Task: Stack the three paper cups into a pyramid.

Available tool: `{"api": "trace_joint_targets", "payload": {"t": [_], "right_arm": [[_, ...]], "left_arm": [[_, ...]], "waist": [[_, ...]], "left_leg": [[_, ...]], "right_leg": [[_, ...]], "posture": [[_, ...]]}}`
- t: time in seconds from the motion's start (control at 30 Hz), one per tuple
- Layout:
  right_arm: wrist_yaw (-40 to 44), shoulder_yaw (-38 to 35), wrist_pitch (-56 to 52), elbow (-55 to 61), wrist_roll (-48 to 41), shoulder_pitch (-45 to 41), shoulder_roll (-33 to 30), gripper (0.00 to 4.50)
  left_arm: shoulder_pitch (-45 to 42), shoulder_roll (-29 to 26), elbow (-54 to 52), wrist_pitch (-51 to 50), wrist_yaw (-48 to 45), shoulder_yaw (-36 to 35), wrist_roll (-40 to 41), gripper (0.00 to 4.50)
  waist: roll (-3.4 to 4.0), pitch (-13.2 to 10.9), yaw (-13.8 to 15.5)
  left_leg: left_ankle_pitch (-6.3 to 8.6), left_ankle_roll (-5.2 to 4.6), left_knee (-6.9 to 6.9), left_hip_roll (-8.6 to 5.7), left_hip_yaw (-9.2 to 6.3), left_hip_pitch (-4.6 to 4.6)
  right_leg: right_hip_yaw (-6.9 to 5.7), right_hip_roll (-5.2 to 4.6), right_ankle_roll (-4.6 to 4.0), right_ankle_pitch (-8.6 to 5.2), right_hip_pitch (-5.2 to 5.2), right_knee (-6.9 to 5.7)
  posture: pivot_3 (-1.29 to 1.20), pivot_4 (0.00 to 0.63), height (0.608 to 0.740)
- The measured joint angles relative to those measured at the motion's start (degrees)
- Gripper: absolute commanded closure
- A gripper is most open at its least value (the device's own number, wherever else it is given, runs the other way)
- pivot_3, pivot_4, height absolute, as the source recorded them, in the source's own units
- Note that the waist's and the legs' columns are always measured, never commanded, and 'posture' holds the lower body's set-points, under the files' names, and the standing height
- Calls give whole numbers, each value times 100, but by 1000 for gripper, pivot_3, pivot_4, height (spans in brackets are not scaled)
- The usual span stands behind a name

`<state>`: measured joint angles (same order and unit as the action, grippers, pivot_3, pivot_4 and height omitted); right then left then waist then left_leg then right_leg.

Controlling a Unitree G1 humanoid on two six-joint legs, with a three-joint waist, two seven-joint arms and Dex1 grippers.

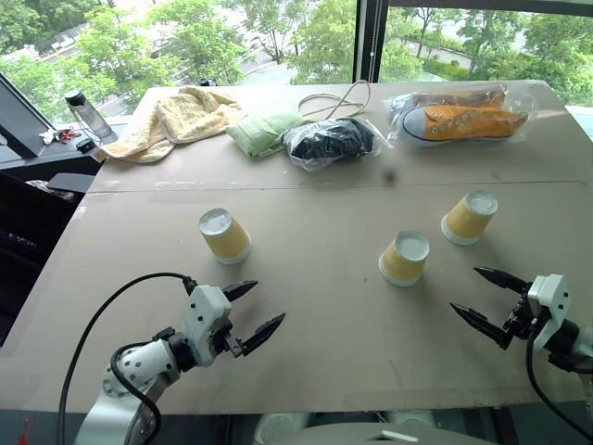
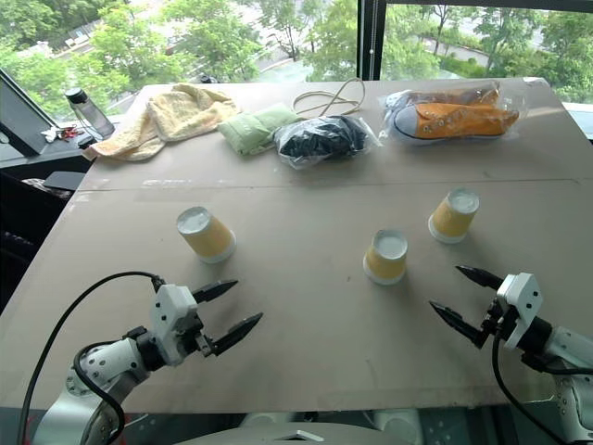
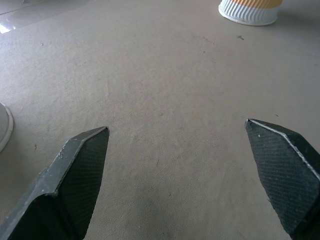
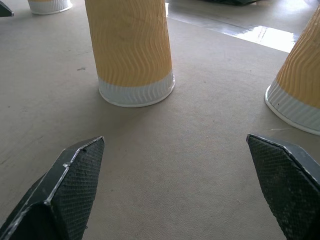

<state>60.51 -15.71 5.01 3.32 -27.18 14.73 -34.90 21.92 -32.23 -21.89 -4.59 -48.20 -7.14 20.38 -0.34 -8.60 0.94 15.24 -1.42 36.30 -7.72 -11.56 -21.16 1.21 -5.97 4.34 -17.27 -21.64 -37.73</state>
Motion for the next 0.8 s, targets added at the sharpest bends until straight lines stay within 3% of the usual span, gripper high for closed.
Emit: {"api": "trace_joint_targets", "payload": {"t": [0.8], "right_arm": [[-40, 198, -478, 359, -7, -231, -73, 0]], "left_arm": [[159, -149, 197, 399, -532, -62, 295, 31]], "waist": [[0, 0, -10]], "left_leg": [[1, -2, 1, 3, 17, 9]], "right_leg": [[10, 2, 3, 2, 1, -9]], "posture": [[0, 150, 740]]}}
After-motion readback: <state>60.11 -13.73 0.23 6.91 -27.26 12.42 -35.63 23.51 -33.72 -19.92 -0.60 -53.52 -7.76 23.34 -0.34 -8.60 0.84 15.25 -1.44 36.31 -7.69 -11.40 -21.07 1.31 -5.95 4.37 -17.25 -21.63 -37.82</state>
